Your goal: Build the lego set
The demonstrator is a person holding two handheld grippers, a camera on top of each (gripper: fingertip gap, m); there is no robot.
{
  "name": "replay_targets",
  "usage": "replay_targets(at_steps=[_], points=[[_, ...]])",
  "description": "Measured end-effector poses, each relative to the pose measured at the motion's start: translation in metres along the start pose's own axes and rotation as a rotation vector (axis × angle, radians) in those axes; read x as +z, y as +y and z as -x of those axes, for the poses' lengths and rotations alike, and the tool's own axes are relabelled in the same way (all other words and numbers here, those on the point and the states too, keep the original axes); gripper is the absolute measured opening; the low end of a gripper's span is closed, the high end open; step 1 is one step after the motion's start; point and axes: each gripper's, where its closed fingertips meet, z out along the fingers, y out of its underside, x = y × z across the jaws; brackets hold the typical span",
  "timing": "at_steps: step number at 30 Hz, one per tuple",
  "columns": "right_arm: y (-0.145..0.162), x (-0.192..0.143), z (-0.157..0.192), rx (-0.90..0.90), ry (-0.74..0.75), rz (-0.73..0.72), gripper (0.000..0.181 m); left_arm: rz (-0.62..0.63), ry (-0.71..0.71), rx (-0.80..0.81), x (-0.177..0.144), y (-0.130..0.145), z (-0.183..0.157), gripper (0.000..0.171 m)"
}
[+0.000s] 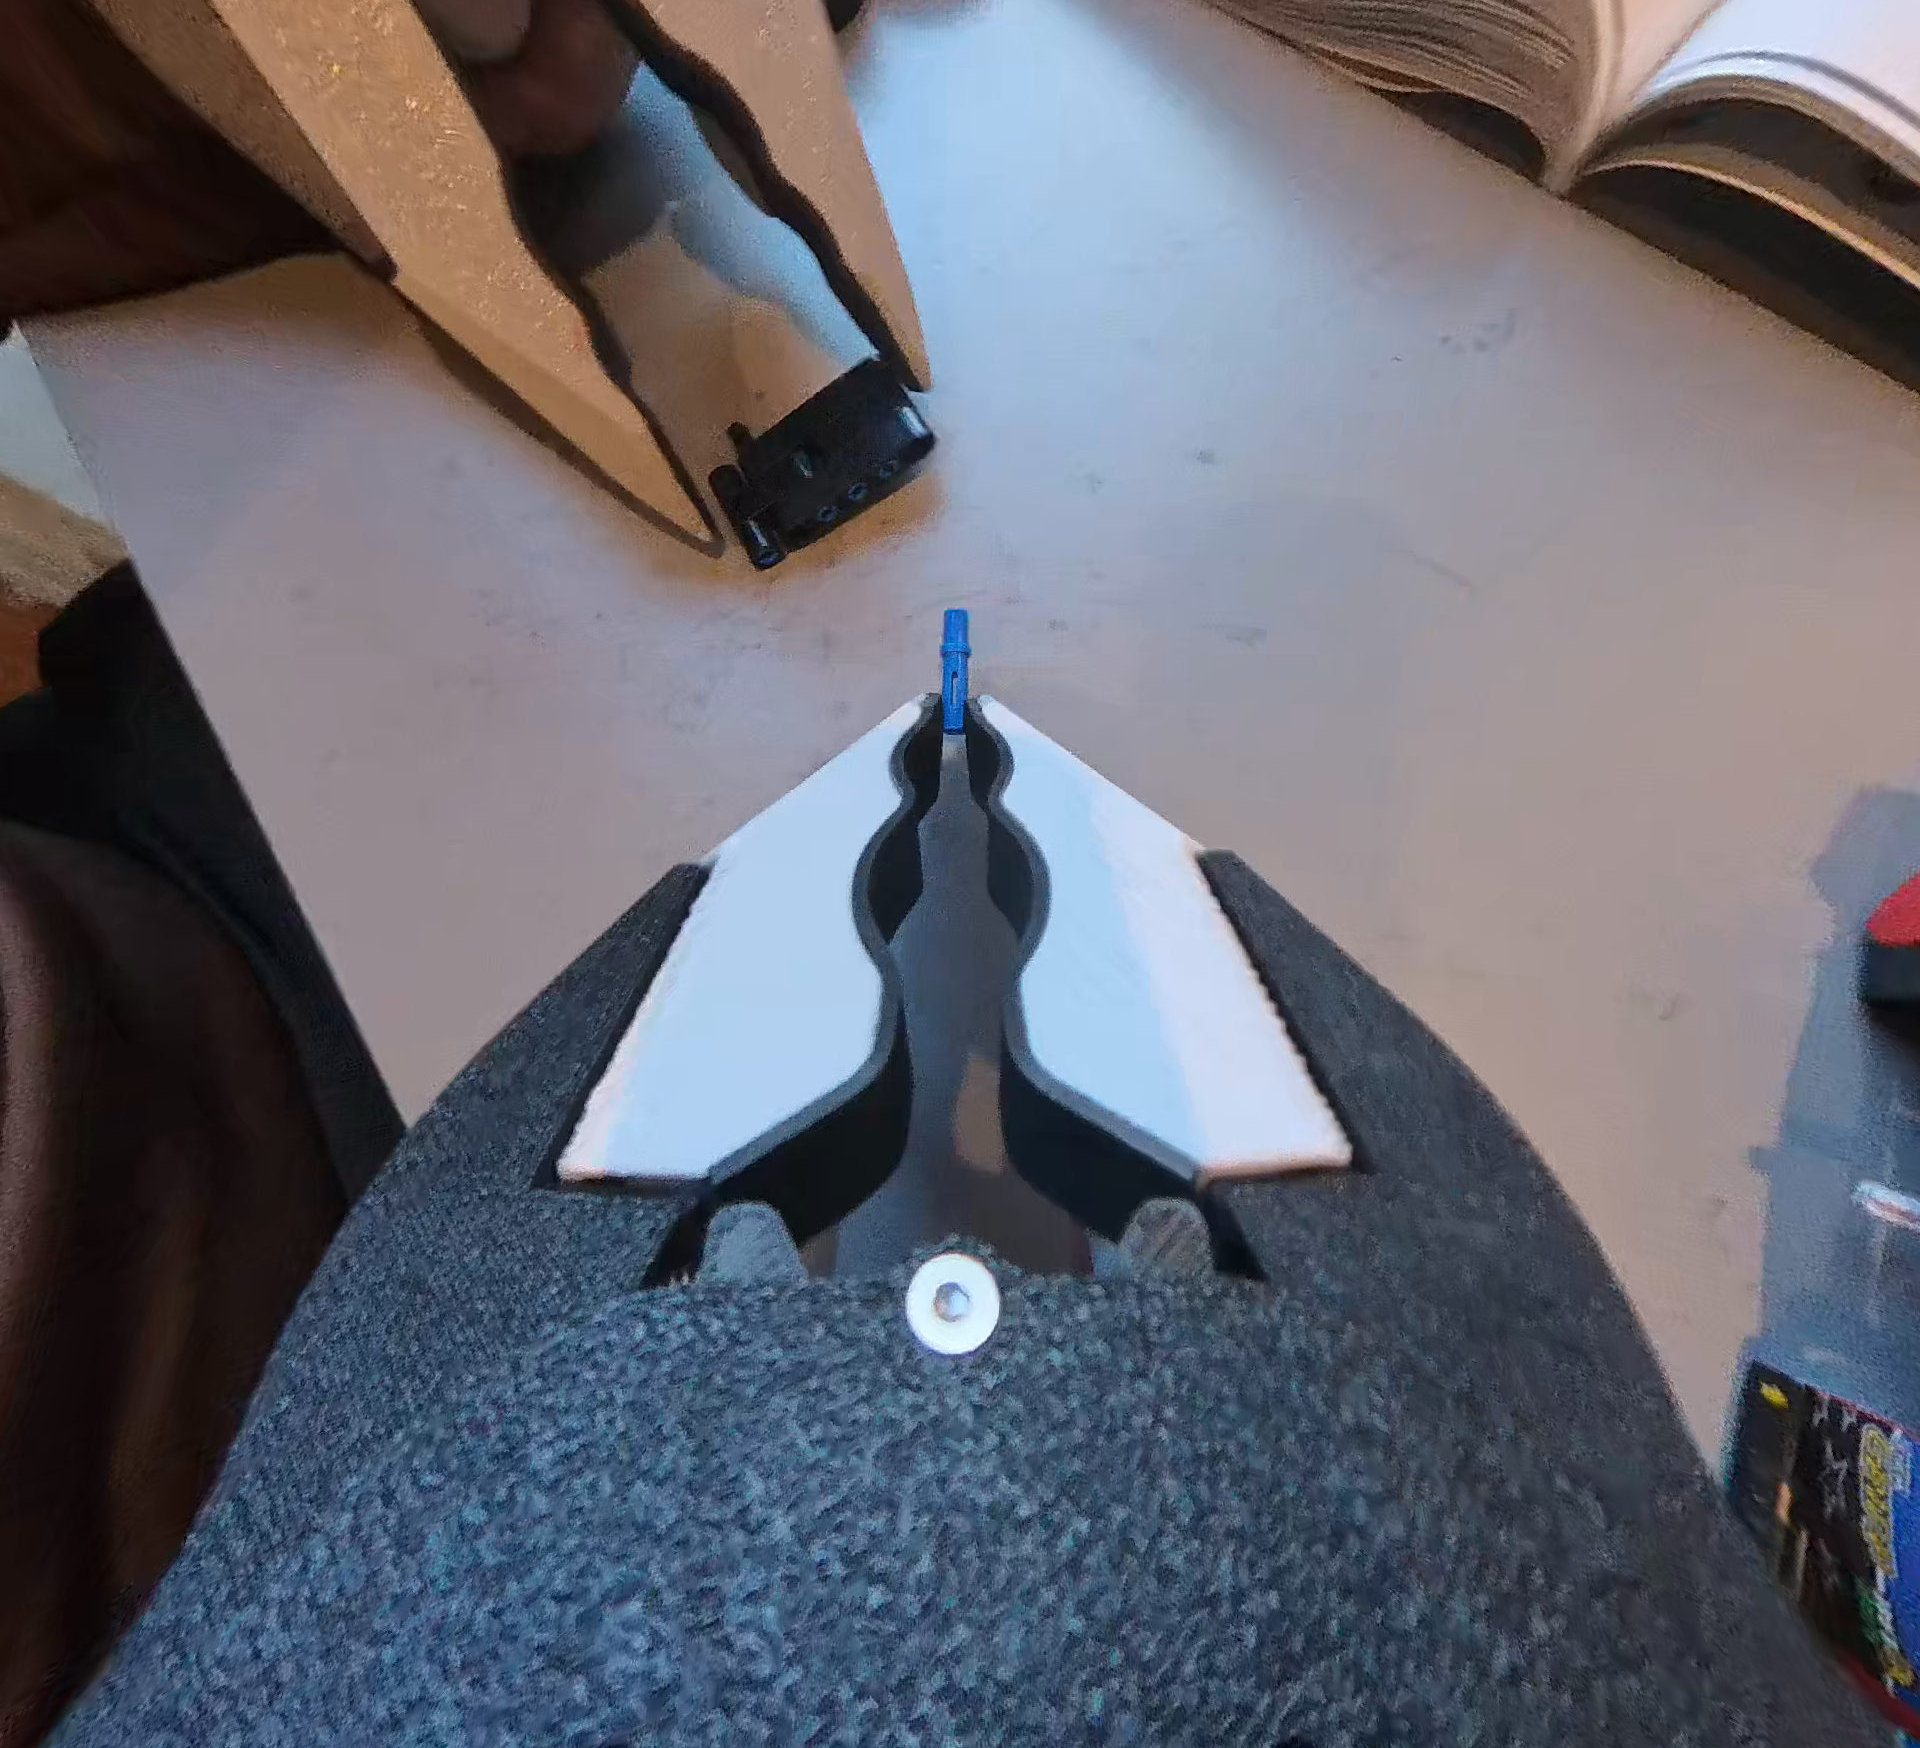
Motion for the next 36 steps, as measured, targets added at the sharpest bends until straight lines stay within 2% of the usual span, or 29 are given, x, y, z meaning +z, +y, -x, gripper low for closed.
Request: replay_targets(at_steps=[4, 6, 9, 11, 14, 18, 22, 23, 25, 32, 34, 36], points=[[-0.003, 0.002, 0.018, -0.066, -0.069, -0.025, 0.004, -0.010, -0.032, 0.113, 0.002, -0.006, -0.007, 0.048], [-0.004, 0.003, 0.027, -0.121, -0.093, -0.031, 0.004, -0.029, -0.047, 0.161, 0.003, -0.011, -0.011, 0.040], [0.002, 0.007, 0.031, -0.189, -0.082, 0.012, 0.004, -0.033, -0.019, 0.140, 0.004, -0.010, -0.014, 0.033], [0.004, 0.009, 0.032, -0.203, -0.080, 0.026, 0.004, -0.010, 0.031, 0.081, 0.004, -0.005, -0.015, 0.037], [0.007, 0.009, 0.037, -0.198, -0.092, 0.050, 0.004, 0.003, 0.099, 0.026, 0.001, 0.000, -0.019, 0.054], [0.012, 0.010, 0.045, -0.212, -0.079, 0.094, 0.004, 0.017, 0.135, 0.074, -0.001, 0.004, -0.028, 0.062], [0.014, 0.008, 0.048, -0.232, -0.061, 0.125, 0.004, 0.005, 0.155, 0.114, -0.004, 0.004, -0.035, 0.063], [0.015, 0.007, 0.049, -0.229, -0.068, 0.124, 0.004, 0.011, 0.164, 0.114, -0.004, 0.005, -0.036, 0.060], [0.016, 0.006, 0.050, -0.211, -0.082, 0.122, 0.004, 0.044, 0.207, 0.117, -0.004, 0.011, -0.043, 0.041], [0.027, -0.006, 0.056, -0.210, -0.051, 0.124, 0.005, 0.049, 0.207, 0.102, 0.001, 0.007, -0.054, 0.043], [0.032, -0.010, 0.059, -0.203, -0.040, 0.120, 0.005, 0.071, 0.205, 0.026, 0.001, 0.004, -0.057, 0.040], [0.035, -0.014, 0.062, -0.201, -0.032, 0.112, 0.005, 0.138, 0.281, -0.051, -0.006, 0.006, -0.070, 0.035]])
